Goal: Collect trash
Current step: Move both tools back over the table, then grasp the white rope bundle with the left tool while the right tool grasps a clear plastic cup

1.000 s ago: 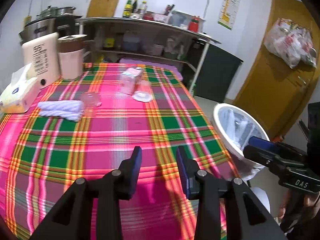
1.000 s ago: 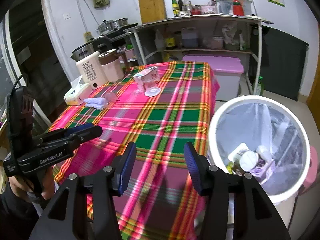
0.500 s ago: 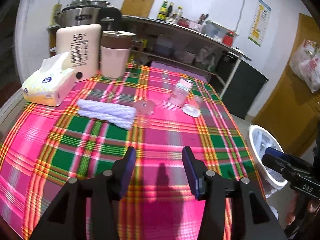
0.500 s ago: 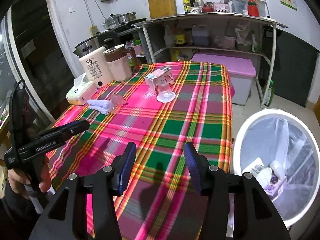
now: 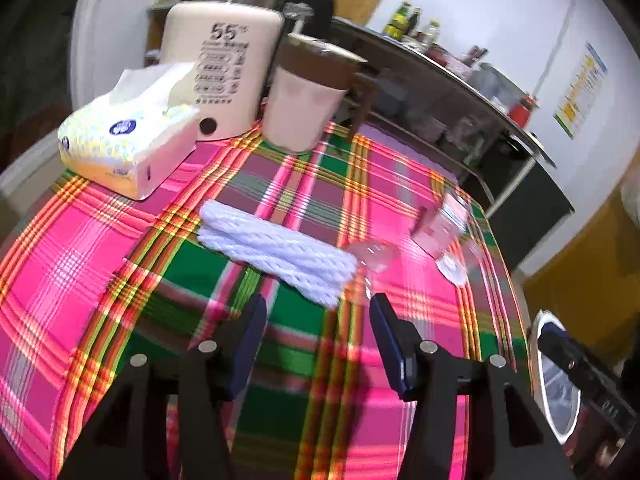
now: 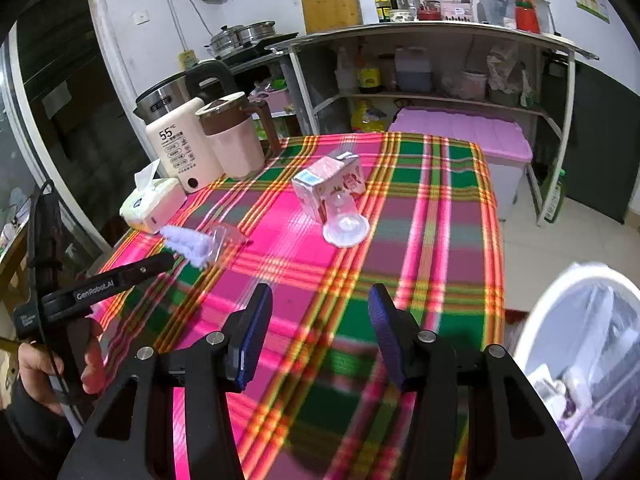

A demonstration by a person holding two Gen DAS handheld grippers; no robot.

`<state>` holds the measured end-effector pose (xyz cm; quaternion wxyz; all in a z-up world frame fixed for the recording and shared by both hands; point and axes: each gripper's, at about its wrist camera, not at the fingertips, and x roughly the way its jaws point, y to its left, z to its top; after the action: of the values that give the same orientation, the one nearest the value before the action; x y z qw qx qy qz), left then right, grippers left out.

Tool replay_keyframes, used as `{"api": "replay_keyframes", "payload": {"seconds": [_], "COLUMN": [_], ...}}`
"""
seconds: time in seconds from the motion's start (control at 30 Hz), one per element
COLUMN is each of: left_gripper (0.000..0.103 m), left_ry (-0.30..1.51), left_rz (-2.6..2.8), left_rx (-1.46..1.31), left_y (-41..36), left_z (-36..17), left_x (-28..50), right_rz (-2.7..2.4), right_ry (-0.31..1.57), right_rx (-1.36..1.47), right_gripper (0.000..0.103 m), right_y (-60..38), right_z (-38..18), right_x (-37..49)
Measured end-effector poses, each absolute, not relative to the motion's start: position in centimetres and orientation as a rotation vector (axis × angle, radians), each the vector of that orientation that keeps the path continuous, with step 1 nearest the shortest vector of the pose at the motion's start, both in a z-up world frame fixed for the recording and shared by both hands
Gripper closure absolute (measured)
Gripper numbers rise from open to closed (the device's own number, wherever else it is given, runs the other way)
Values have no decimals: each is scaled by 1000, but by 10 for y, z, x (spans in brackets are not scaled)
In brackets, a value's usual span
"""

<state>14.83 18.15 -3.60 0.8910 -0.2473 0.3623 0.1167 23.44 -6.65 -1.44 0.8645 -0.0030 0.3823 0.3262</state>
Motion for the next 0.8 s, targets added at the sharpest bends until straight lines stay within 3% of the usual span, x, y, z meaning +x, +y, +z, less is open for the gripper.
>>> {"api": "replay_keyframes", "payload": {"seconds": [0.73,0.77,0.8], "left_gripper": [43,43,43], "left_ry": [778,781,778], "left_rz": [436,426,424], "left_rx": [-639,-634,-614], "left_y": [217,216,213], "left_z": [-59,-60,-60], "left_x": [194,195,196], "right_rz": [621,621,619], "right_ry": [828,837,840], "right_rx": [-87,-80,-77], "right_gripper": [52,55,66], "right_y": [-3,-3,-3], "right_z": [-49,-51,-53], "right_x": [320,323,324]}}
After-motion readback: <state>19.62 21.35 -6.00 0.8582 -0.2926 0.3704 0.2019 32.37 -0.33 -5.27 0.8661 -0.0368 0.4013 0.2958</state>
